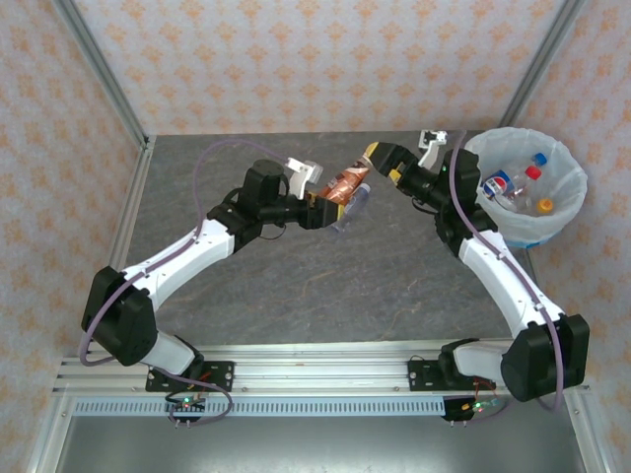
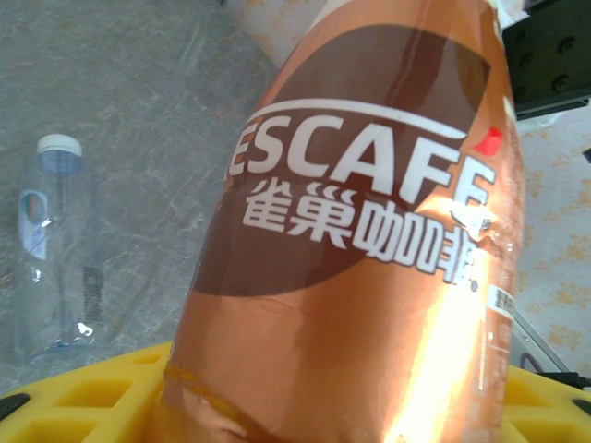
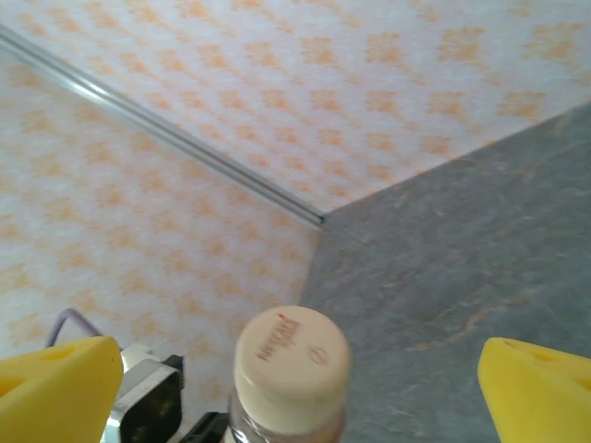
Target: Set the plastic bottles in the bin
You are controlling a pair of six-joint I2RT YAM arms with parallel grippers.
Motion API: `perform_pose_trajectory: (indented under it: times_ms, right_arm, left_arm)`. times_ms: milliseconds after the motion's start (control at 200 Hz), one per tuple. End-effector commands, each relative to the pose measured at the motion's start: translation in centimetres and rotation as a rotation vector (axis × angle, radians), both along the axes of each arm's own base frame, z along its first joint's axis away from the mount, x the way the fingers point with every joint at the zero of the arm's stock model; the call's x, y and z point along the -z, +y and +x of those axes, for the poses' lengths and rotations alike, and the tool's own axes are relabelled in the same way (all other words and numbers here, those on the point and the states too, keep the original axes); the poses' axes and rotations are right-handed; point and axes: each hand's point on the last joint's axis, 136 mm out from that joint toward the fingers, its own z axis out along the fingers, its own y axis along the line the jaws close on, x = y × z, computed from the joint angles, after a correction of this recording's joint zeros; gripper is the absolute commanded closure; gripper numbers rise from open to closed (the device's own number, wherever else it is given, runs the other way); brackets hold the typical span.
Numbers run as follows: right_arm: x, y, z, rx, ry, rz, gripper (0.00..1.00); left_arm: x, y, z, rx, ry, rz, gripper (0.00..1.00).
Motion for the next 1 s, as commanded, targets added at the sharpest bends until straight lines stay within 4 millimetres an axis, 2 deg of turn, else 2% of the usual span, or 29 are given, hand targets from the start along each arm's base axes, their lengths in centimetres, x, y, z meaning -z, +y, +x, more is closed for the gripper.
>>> perform_pose_trajectory:
  times_ms: [0, 85, 165, 330, 480, 621, 656, 796, 946, 996]
  right_arm:
    - [-2.2, 1.9, -1.0, -0.09, -0.085, 0.03, 0.0]
    - [-1.6, 2.0, -0.7, -0.078, -0.08, 0.01, 0.04]
    - [-1.2, 2.2, -0.6, -0.09, -0.076, 0.003, 0.12]
    - [-0.8, 2.6, -0.4, -0.113, -0.061, -0.005, 0.44]
    - [-0.4, 2.7, -0.3, -0.112, -0.044, -0.001, 0.63]
    - [-0.4, 2.2, -0.3, -0.082, -0.057, -0.013, 0.92]
    - [-0.3, 2.0, -0.3, -0.071, -0.059, -0.017, 0.93]
    - [-0.1, 1.7, -0.4, -0.052, -0.058, -0.03, 1.0]
    - [-0.2, 1.5, -0.5, -0.04, -0.059, -0.033, 1.0]
    - [-0.2, 1.4, -0.5, -0.035, -0.06, -0.035, 1.0]
  left_arm:
    - [-2.0, -1.3, -0.5, 0.063, -0.034, -0.041, 1.0]
    - [-2.2, -1.5, -0.6, 0.071, -0.042, -0.04, 1.0]
    - [-2.4, -1.5, -0.5, 0.066, -0.05, -0.041, 1.0]
    - [-2.5, -1.8, -0.3, 0.077, -0.046, -0.042, 1.0]
    - [-2.2, -1.9, -0.4, 0.083, -0.038, -0.037, 1.0]
    - [-2.0, -1.7, -0.5, 0.077, -0.033, -0.026, 1.0]
    - [-2.0, -1.6, -0.4, 0.074, -0.033, -0.024, 0.99]
    - [-2.4, -1.9, -1.2, 0.109, -0.039, -0.039, 0.78]
    - [-2.6, -1.3, -1.3, 0.086, -0.069, -0.02, 0.7]
    - [-2.7, -1.2, -1.4, 0.083, -0.075, -0.017, 0.6]
